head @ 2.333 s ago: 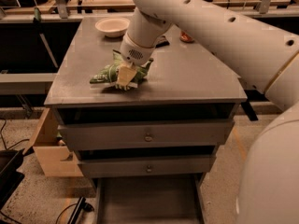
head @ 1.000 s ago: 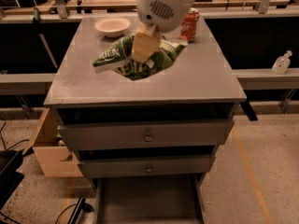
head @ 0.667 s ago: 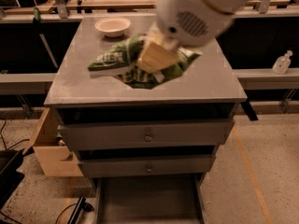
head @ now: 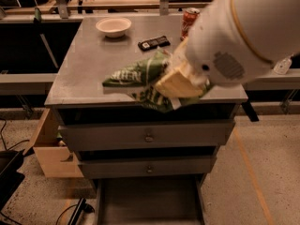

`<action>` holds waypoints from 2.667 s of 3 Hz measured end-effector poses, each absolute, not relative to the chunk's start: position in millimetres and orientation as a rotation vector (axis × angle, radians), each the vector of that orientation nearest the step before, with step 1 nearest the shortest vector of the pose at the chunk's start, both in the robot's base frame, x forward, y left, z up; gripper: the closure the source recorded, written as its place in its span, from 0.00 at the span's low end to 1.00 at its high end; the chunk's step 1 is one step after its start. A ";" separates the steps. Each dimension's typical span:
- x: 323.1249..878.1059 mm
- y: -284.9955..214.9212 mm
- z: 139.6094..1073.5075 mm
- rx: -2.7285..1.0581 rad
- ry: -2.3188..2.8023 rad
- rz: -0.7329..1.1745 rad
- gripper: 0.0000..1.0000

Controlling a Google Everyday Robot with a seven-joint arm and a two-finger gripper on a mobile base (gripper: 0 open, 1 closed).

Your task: Place green jalapeno chip bag into bottom drawer

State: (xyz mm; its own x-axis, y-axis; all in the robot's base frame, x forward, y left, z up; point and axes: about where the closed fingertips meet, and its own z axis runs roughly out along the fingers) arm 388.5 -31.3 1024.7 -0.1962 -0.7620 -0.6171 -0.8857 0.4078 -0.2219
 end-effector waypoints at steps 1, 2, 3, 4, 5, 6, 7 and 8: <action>365.9 -22.9 1007.3 -1.380 2.025 0.306 1.00; 364.5 -21.7 1009.7 -1.381 2.019 0.302 1.00; 366.5 -28.9 986.4 -1.342 2.038 0.361 1.00; 375.5 -65.4 917.6 -1.201 2.101 0.506 1.00; 374.8 -98.8 836.9 -1.078 2.161 0.661 1.00; 368.2 -125.5 767.0 -1.021 2.187 0.788 1.00; 363.3 -139.3 712.3 -1.035 2.181 0.870 1.00; 368.6 -146.5 663.5 -1.067 2.235 0.879 1.00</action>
Offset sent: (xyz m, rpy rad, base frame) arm -0.0158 0.0013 -0.0293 0.0386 0.0734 -0.0146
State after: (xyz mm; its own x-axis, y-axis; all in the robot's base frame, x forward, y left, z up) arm 368.6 -146.5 663.5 -0.5629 -0.4814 -0.6719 -0.8102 0.4824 0.3331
